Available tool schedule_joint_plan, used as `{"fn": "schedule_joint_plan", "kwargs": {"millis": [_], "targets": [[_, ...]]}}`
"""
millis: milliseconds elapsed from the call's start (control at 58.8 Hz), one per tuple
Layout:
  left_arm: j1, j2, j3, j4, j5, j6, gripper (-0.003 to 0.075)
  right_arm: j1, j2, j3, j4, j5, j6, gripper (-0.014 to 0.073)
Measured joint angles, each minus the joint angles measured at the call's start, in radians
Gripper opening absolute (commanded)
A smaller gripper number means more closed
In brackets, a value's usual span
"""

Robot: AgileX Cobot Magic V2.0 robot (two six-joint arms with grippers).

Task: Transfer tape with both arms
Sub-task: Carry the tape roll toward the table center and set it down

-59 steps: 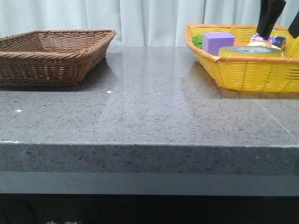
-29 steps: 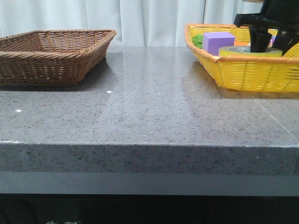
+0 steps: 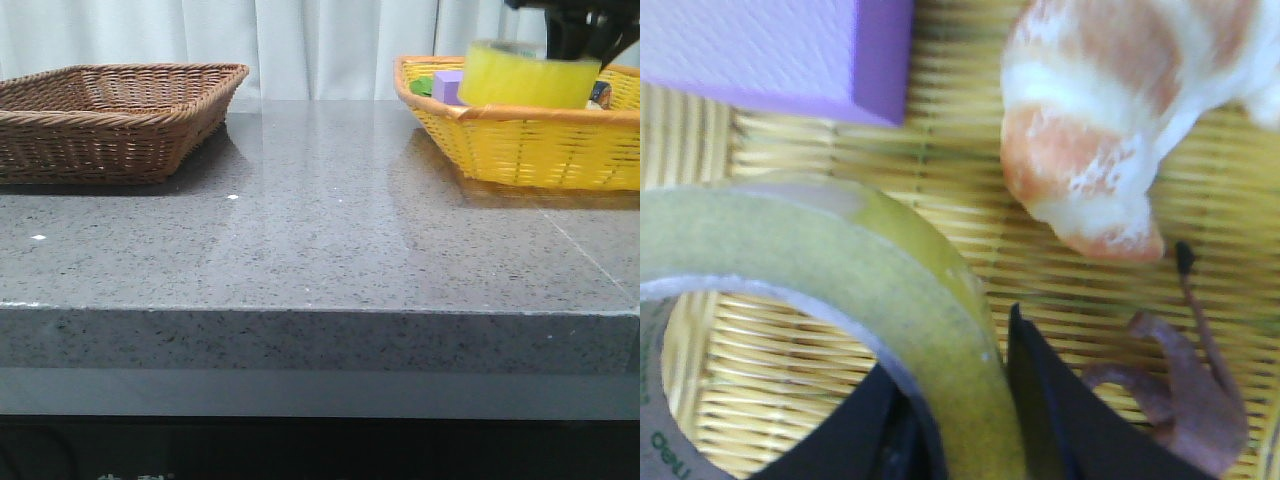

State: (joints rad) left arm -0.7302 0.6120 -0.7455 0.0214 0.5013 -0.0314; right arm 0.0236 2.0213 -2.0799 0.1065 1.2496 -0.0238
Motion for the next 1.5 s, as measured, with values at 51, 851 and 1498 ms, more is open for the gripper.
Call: {"fn": "schedule_joint_plan", "kwargs": {"millis": [51, 851, 1498], "targets": [[0.0, 0.0, 0.0, 0.0, 0.0, 0.0, 0.0545, 0.002, -0.017, -0.008, 0.011, 0.002, -0.002, 0.0122], [0.0, 0.0, 0.0, 0.0, 0.0, 0.0, 0.0545, 0.504, -0.094, -0.019, -0.029, 0.006, -0.097, 0.0122], [0.0, 0.0, 0.0, 0.0, 0.0, 0.0, 0.0545, 0.57, 0.119, -0.019, -0.202, 0.006, -0.097, 0.0274]]}}
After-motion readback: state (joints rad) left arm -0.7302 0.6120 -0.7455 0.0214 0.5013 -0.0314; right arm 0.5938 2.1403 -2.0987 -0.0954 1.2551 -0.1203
